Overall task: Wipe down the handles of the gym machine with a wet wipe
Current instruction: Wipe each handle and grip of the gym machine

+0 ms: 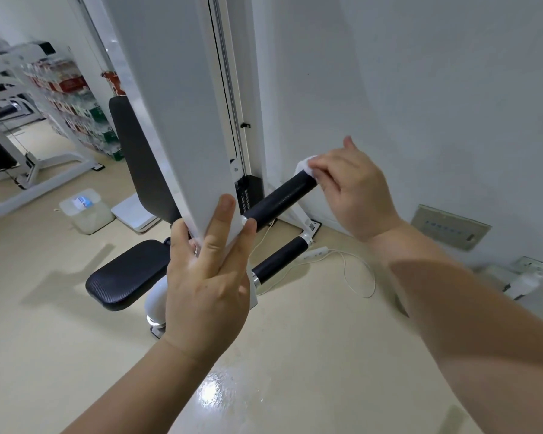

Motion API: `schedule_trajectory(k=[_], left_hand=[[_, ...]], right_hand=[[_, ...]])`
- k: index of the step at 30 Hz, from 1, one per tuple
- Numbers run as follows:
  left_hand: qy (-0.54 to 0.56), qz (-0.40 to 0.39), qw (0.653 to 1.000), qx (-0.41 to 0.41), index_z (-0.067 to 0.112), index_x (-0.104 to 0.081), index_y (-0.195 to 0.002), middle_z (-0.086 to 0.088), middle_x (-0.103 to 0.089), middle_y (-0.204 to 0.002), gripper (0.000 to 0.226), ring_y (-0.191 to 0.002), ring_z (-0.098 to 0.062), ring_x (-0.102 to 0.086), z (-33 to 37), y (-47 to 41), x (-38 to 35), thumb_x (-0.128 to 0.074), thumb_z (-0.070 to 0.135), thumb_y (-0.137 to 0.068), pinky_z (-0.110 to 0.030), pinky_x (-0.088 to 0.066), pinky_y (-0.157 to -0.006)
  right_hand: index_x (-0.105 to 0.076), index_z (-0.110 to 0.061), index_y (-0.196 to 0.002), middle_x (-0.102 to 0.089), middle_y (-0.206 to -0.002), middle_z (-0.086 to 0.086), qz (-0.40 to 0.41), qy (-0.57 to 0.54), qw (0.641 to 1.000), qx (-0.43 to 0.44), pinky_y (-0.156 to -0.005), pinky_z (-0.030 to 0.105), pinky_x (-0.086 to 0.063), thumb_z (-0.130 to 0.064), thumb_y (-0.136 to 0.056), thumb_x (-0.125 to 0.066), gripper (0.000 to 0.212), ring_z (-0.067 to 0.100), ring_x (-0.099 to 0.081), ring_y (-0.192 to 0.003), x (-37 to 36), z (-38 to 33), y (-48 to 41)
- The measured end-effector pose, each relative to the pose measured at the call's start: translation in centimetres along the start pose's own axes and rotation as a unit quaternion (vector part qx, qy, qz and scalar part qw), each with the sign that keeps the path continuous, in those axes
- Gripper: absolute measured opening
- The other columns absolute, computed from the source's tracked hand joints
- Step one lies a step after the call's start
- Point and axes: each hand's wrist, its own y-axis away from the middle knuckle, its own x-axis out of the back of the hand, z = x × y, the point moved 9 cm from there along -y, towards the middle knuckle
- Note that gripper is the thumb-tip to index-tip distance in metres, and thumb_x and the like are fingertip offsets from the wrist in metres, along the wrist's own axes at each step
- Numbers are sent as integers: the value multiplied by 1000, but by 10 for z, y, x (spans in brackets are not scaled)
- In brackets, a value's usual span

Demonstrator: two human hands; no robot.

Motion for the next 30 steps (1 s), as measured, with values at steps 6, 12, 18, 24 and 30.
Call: schedule_trajectory(k=[6, 12, 18, 24, 30], left_hand=[[-4, 6, 1000, 0, 0, -71, -123, -13, -24, -159, 43, -113, -40, -38, 1, 3, -2, -56, -1, -83, -58, -49, -83], [4, 5, 1000, 3, 3, -69, -128, -9, -16, -162, 40, -109, -45, -42, -1, 8, -4, -57, 3, -90, -58, -47, -82], [6, 3, 1000, 3, 4, -66, -132, -6, -10, -164, 43, -108, -51, -45, -5, 9, -5, -52, 2, -91, -59, -45, -83], [0, -13, 1000, 7, 4, -63, -135, -10, -18, -163, 47, -109, -54, -46, -7, 11, -6, -55, -1, -89, -59, -45, -83], [-26, -23, 999, 14, 8, -63, -137, -10, -20, -161, 41, -116, -54, -44, -7, 11, -7, -48, 5, -99, -57, -43, -85]], right_hand=[[-77, 2, -101, -75, -99, 14, 61, -4, 996, 64, -104, 33, -46, -2, -93, -70, 11, 25, -63, -99, -12, -61, 26], [-65, -10, -114, -69, -129, 6, -117, -8, 993, -3, -126, 48, -19, -30, -103, -47, 29, 31, -49, -140, -28, -25, 11], [-77, -3, -107, -76, -117, 7, 69, 20, 997, 32, -105, 44, -52, -1, -96, -67, 15, 24, -72, -111, -6, -67, 58], [-77, -8, -108, -78, -97, 8, -11, 35, 985, -169, -86, 41, -57, -16, -105, -52, 27, 31, -73, -89, -57, -28, 139], [-71, -11, -105, -75, -106, 11, -213, -43, 973, -80, -119, 43, -35, -8, -101, -55, 17, 31, -66, -113, -122, -76, 130]])
